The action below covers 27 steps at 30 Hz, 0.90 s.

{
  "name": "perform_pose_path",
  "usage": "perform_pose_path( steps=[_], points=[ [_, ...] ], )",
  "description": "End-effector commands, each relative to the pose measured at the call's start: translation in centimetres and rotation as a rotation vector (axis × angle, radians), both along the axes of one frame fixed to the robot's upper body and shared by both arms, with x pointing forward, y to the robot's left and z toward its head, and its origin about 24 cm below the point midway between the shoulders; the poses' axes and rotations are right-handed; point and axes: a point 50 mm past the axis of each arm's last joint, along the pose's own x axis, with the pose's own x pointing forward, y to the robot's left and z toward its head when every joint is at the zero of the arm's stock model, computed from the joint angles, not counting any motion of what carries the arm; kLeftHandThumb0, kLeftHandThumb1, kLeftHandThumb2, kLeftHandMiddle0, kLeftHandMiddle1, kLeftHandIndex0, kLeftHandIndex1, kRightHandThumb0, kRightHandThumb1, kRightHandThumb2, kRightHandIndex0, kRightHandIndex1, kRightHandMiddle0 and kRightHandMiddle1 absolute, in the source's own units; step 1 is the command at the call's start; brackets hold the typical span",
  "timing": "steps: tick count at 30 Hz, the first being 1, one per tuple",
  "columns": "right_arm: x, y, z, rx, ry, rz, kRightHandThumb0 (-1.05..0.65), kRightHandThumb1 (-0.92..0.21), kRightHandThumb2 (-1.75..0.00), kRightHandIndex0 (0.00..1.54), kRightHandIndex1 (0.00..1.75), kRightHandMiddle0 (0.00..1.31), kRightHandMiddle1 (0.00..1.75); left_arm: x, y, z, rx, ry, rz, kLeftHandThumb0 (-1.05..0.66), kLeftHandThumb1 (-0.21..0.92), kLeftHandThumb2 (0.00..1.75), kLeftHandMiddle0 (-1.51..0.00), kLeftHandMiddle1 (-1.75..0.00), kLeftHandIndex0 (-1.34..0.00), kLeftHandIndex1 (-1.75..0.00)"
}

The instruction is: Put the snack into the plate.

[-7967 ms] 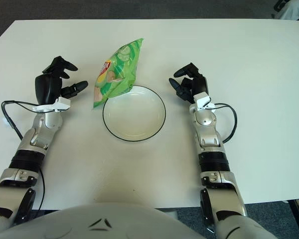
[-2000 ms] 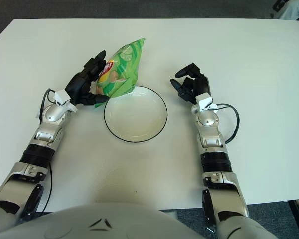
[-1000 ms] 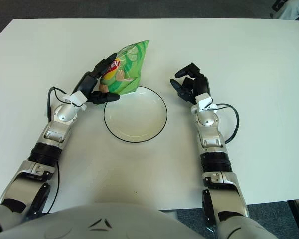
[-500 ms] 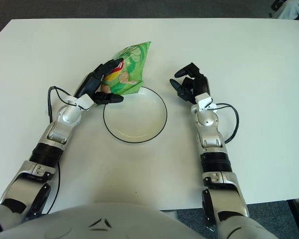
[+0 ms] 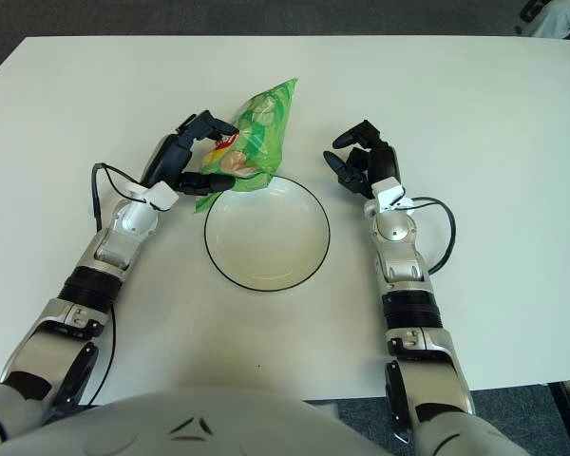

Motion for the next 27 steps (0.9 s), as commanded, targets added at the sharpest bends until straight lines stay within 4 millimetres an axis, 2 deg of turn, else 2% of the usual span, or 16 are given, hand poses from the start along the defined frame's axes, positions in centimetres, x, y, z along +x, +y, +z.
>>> perform_pose_path(
  steps=[1,3,4,7,13,27],
  points=[
    [-4.13,0.03,-8.72,0.044,0.329,-0.04,-0.36,-0.92,-0.29,0.87,1.71,0.45,1.5,-0.26,0.17,-1.6,-0.018,0.004,0.014,-0.39,0.61,0.87,-0.75,-1.75,-0.44,-1.68],
    [-4.13,0.04,-8.72,0.044,0.329,-0.039,-0.36,-0.92,-0.29,0.87,1.71,0.45,1.5,-0.24,0.2,-1.62,-0.025,-0.005,0.018,-0.24,0.73,0.46,-0.82,-1.75,-0.56,-1.72],
    [-4.13,0.04,-8.72,0.043,0.329,-0.039,-0.36,-0.92,-0.29,0.87,1.71,0.45,1.5,-0.23,0.22,-1.61,-0.03,-0.011,0.02,-0.2,0.78,0.32,-0.84,-1.75,-0.6,-1.73],
    [-4.13,0.04,-8.74,0.042,0.329,-0.038,-0.36,-0.92,-0.29,0.87,1.71,0.45,1.5,-0.21,0.23,-1.61,-0.041,-0.025,0.026,-0.13,0.85,0.15,-0.87,-1.75,-0.64,-1.74],
    [-4.16,-0.01,-8.75,0.04,0.331,-0.036,-0.36,-0.92,-0.29,0.87,1.71,0.45,1.5,-0.23,0.21,-1.62,-0.054,-0.055,0.044,-0.06,0.88,0.06,-0.88,-1.75,-0.65,-1.75],
    [-4.19,-0.05,-8.78,0.034,0.334,-0.033,-0.36,-0.92,-0.29,0.87,1.72,0.46,1.49,-0.41,0.27,-1.72,-0.063,-0.158,0.133,0.03,0.9,0.06,-0.86,-1.75,-0.66,-1.75]
  ],
)
